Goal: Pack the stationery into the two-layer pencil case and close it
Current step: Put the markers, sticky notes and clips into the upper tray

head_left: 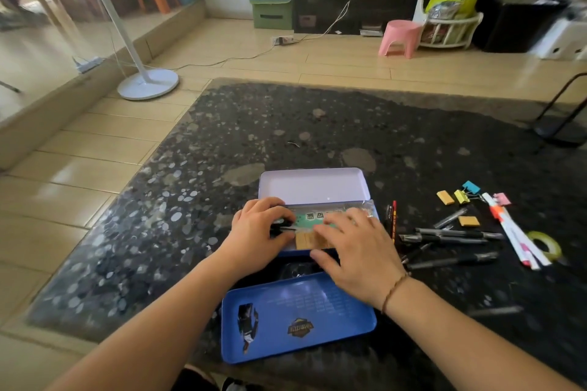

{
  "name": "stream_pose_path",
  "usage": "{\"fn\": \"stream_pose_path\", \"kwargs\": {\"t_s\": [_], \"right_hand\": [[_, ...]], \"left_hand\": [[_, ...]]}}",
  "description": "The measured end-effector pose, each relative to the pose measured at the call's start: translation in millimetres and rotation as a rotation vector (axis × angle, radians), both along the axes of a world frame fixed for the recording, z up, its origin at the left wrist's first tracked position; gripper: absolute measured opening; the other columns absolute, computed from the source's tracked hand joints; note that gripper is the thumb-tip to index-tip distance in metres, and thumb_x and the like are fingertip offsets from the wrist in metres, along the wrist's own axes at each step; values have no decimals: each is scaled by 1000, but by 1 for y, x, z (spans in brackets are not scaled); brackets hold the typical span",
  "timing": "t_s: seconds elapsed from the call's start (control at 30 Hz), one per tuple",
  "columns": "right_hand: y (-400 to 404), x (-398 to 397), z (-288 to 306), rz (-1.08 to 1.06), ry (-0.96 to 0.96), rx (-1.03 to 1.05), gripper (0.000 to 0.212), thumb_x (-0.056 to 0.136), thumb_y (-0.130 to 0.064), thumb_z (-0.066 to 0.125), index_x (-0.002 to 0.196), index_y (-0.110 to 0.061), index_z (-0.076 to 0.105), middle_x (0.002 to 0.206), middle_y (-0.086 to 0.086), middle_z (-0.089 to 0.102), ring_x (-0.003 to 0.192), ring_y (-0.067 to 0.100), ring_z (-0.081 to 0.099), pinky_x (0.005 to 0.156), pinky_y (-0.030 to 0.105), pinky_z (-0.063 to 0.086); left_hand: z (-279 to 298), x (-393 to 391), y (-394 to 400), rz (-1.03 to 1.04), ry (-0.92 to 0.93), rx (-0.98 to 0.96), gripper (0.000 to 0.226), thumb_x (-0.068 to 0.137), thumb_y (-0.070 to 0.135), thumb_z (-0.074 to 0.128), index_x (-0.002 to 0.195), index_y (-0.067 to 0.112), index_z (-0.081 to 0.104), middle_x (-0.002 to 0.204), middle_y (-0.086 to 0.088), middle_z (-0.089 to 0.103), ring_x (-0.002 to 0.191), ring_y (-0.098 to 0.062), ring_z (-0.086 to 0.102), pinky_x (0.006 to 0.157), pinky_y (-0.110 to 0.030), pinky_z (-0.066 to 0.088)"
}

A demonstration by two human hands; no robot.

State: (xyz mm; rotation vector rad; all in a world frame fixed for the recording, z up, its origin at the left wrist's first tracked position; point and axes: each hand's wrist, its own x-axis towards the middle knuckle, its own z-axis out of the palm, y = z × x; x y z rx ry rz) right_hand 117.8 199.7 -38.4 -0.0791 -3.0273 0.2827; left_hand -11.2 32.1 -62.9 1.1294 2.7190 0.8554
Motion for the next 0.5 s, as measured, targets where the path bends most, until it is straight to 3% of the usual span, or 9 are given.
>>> {"fn": "stream_pose_path", "kwargs": {"t_s": [0.17,0.4,0.5], "right_hand": [[1,7,-8,50,-58,38,51,89,-55,30,119,-24,57,118,-4,56,110,22,45,94,42,39],[-4,4,-10,105,-116,35,59,85,-62,29,129,-24,44,127,-3,46,115,22,40,99,44,31],[11,10,-2,137,-51,-125,52,88,-55,38,128,-25,52,131,-5,54,119,17,46,103,40,34]], "left_hand": [[-4,3,2,54,35,15,21,82,35,69,102,35,64,119,14,53,118,-15,41,102,-41,28],[-12,13,10,104,70,64,16,85,33,67,100,27,66,121,7,52,120,-21,39,104,-44,25],[-10,11,9,103,49,22,17,84,37,68,100,32,65,122,11,51,121,-19,39,104,-46,25]]}}
